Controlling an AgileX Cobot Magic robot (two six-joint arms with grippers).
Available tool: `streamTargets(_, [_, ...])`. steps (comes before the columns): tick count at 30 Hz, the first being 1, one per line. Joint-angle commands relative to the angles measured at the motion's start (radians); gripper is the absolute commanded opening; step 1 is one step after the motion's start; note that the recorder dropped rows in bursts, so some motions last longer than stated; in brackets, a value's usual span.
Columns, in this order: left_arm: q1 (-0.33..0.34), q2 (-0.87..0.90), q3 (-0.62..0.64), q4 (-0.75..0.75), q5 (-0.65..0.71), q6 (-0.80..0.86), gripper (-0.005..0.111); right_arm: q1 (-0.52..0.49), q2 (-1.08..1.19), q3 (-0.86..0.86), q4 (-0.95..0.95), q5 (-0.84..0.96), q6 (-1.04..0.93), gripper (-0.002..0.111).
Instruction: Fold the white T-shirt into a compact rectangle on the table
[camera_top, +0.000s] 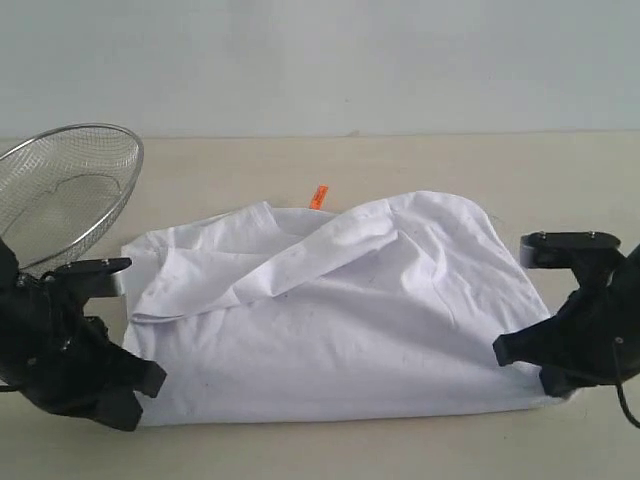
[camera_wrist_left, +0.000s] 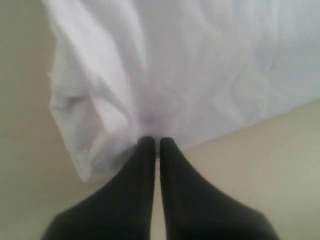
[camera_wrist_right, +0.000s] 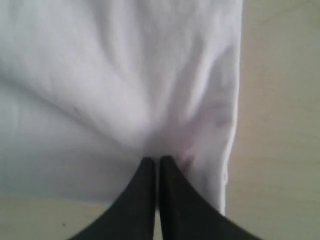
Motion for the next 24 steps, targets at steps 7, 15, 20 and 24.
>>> streamTargets(7, [-0.005,-0.178,-0.053,-0.183,0.094,0.138,0.004,0.008,-0.102,0.005,0.086,-0.087,-0.01,0.0])
streamTargets(15, [-0.005,-0.176,-0.204,-0.003,0.11,0.185,0.006,0.104,-0.102,0.005,0.093,-0.178,-0.016,0.0])
streamTargets(20, [-0.005,-0.176,-0.227,0.128,0.057,0.254,0.029,0.104,-0.102,0.005,0.111,-0.207,-0.016,0.0])
streamTargets(24, [-0.005,-0.169,-0.227,0.181,0.0,0.362,0.052,0.104,-0.102,0.005,0.122,-0.214,-0.016,0.0])
